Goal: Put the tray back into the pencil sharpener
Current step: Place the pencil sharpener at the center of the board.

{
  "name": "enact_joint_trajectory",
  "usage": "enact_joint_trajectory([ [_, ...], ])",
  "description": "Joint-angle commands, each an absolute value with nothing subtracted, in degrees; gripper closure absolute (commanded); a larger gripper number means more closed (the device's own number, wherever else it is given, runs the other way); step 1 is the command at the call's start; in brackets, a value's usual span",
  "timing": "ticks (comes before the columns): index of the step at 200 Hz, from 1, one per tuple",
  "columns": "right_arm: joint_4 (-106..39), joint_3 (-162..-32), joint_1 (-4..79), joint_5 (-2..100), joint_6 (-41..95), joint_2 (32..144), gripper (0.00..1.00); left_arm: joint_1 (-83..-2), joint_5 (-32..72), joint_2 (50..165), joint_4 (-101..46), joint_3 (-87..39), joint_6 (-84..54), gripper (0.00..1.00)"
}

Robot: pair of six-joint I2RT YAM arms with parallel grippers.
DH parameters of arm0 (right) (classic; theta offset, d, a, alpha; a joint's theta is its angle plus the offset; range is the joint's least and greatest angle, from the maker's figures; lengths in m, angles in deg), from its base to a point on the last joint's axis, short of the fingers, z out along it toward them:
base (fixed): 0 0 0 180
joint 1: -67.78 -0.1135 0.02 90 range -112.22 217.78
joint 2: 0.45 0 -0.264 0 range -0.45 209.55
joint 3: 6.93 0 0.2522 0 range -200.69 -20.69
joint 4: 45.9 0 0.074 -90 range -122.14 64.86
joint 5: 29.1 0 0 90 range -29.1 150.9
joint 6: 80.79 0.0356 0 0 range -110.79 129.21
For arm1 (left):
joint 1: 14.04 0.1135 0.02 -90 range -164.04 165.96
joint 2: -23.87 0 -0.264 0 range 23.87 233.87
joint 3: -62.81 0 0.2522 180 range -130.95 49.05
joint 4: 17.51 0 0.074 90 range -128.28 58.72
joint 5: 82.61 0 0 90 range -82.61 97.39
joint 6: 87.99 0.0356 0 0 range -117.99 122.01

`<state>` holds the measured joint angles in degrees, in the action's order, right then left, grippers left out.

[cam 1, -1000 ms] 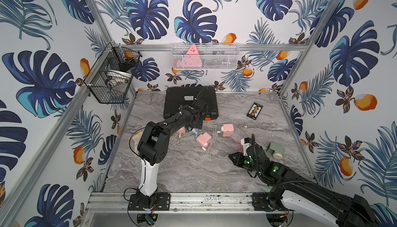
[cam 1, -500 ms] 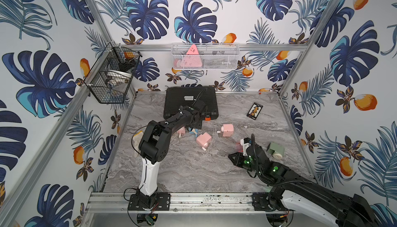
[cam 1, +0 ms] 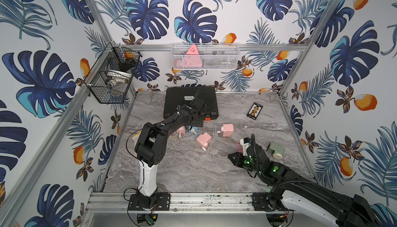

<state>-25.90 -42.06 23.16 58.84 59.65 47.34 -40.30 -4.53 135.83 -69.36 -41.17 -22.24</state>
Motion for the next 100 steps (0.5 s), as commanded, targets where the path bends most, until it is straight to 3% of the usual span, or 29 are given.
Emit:
enact_joint_trajectory([
  [1, -25.1, -43.0, 23.1, 59.7, 59.1, 47.1, 0.80, -40.2, -4.9, 131.5, -67.4, -39.7, -22.2, 0.22],
  [52, -14.6, -47.9, 23.1, 65.6, 58.9, 48.9, 0.78, -40.2, -2.6, 115.0, -54.2, -28.1, -19.8, 0.27],
  [100, -4.6, -52.3, 23.1, 70.2, 58.9, 51.1, 0.74, -40.2, -2.6, 106.3, -46.5, -18.2, -15.9, 0.28],
])
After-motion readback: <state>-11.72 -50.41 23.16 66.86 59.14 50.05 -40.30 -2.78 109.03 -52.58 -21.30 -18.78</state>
